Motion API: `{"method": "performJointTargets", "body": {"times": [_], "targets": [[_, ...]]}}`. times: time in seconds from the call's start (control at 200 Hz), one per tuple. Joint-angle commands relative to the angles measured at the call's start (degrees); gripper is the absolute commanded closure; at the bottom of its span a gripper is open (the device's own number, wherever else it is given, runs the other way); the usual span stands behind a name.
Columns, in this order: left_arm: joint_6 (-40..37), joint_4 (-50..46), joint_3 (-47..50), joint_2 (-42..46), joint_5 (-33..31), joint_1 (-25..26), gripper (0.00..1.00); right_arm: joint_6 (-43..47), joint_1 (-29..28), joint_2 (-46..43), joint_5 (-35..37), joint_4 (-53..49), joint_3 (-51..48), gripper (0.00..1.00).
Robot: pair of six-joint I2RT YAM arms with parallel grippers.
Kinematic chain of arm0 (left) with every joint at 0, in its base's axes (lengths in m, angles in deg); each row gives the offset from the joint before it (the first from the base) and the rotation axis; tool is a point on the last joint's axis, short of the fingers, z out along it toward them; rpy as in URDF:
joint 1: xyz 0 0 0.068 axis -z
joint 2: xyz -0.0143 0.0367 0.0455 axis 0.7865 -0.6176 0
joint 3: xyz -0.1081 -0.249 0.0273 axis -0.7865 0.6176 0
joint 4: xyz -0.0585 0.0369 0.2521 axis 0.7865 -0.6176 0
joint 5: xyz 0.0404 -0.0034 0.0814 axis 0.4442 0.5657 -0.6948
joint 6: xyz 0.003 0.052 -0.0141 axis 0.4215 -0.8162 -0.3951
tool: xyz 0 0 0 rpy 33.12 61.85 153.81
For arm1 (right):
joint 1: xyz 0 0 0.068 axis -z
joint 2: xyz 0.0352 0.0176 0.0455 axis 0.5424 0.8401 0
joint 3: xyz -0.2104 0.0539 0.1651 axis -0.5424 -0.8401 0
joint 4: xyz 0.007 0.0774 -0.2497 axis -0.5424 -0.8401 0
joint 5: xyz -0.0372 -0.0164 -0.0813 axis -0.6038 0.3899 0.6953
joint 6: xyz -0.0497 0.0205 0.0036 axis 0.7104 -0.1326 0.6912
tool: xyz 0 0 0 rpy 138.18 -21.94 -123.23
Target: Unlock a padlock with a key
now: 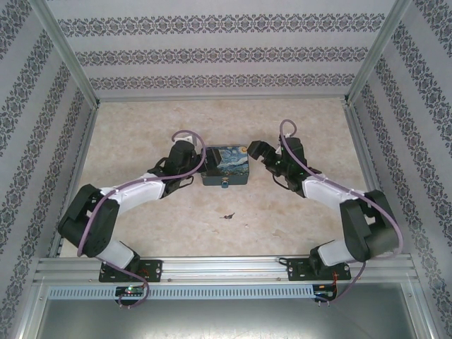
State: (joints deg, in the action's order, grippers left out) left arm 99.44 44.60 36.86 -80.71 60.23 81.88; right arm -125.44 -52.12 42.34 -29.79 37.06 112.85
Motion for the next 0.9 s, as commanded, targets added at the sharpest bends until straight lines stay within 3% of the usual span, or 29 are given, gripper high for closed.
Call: {"method": "performJointTargets", "body": {"times": [0.0,0.21,0.42,0.52,0.575,0.675,0.794,0.899], "targets": [[-1.65,-2.20,-0.10,2.67,-2.79,0.54,0.01,9.35,-0.21,-4.93,5.26,-10.07,0.16,0.02],[-3.38,-3.71,-0.67,6.11,-3.79,0.48,0.01,20.07,-2.47,-15.10,18.77,-21.50,0.14,0.02],[-4.24,-4.82,-1.63,7.98,-3.73,0.51,0.01,21.90,-10.38,-22.34,49.86,-25.24,-1.96,0.02],[-4.28,-4.83,-1.60,8.80,-3.73,0.50,0.01,19.96,-12.29,-24.68,57.14,-27.26,-2.77,0.02],[-4.20,-4.79,-1.62,9.16,-3.69,0.50,0.01,19.28,-12.72,-26.85,56.62,-27.40,-3.56,0.02],[-3.93,-4.55,-1.23,10.05,-3.81,0.52,0.01,19.24,-12.64,-33.76,48.73,-25.50,-6.61,0.02],[-4.29,-4.72,-0.96,11.21,-4.14,0.51,0.01,27.42,-11.94,-45.32,31.61,-20.05,-11.94,0.02],[-4.58,-5.09,-0.52,12.74,-4.52,0.55,0.01,30.59,-11.93,-51.95,32.77,-21.19,-14.37,0.02]]}}
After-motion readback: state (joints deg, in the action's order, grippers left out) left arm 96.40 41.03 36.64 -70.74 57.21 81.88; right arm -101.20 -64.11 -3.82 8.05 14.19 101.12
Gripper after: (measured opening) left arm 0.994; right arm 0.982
